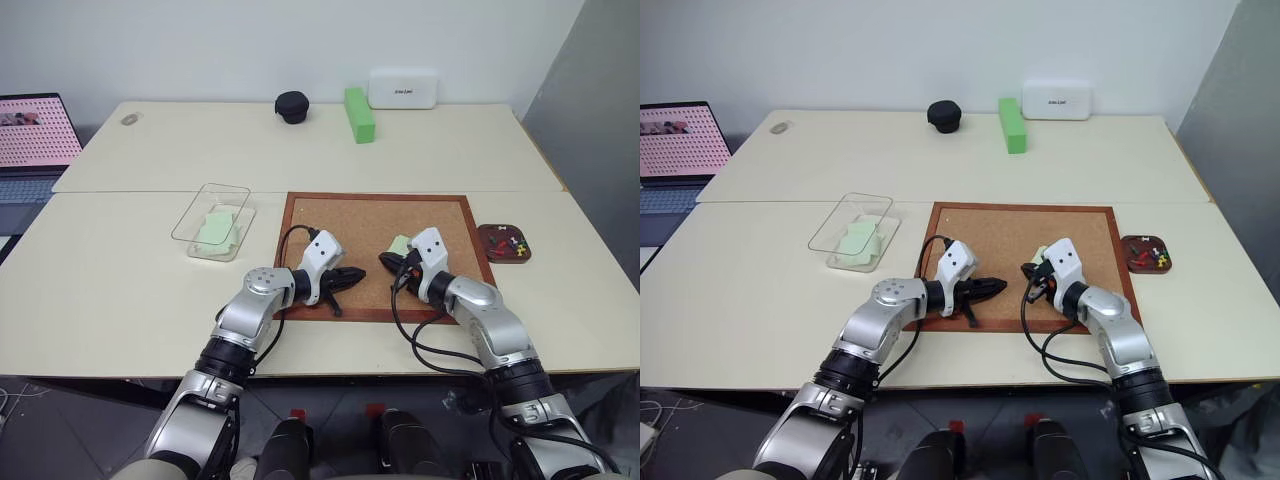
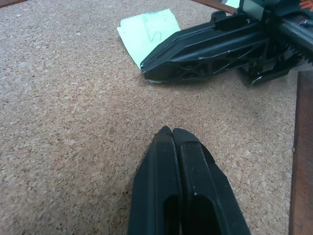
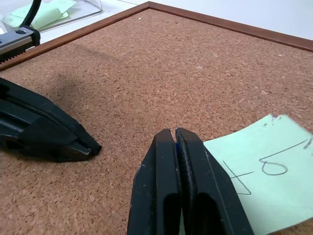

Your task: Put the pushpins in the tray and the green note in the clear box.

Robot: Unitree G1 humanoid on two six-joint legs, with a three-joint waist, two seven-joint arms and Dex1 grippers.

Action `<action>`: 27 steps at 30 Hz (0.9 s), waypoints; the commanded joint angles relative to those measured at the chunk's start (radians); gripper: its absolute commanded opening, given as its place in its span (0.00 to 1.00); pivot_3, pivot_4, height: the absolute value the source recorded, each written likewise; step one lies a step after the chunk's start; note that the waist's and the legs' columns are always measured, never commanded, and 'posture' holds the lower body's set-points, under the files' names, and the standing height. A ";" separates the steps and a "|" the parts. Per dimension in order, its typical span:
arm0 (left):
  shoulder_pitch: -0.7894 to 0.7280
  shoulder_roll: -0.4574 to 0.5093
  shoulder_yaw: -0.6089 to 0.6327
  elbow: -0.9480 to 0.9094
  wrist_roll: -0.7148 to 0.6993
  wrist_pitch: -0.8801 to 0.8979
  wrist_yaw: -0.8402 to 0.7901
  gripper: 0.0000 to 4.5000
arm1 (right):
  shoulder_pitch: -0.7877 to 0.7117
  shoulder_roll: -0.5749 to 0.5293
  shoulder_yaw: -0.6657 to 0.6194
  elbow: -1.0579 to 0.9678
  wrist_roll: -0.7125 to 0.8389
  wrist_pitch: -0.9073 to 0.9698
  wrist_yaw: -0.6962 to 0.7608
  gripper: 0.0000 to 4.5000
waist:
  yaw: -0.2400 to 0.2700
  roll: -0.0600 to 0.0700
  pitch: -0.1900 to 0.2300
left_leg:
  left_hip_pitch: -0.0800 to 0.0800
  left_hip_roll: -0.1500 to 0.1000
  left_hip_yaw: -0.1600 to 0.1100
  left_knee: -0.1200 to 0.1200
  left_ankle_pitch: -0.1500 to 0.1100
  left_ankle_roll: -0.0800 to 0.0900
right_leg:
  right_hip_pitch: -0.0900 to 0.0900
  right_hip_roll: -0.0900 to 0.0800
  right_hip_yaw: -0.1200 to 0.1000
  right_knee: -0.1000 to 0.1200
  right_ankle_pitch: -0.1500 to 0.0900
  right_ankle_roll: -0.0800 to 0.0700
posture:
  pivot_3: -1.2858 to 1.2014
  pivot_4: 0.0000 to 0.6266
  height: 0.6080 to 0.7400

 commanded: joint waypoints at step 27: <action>-0.133 -0.140 0.426 -0.017 -0.582 0.650 0.065 0.64 | 0.054 -0.362 0.079 -0.113 -0.236 -0.572 0.161 0.00 | -0.009 -0.004 0.003 | -0.006 0.000 0.000 0.001 0.000 0.000 | -0.005 0.000 -0.001 0.000 0.000 0.001 | 0.52 0.24 1.00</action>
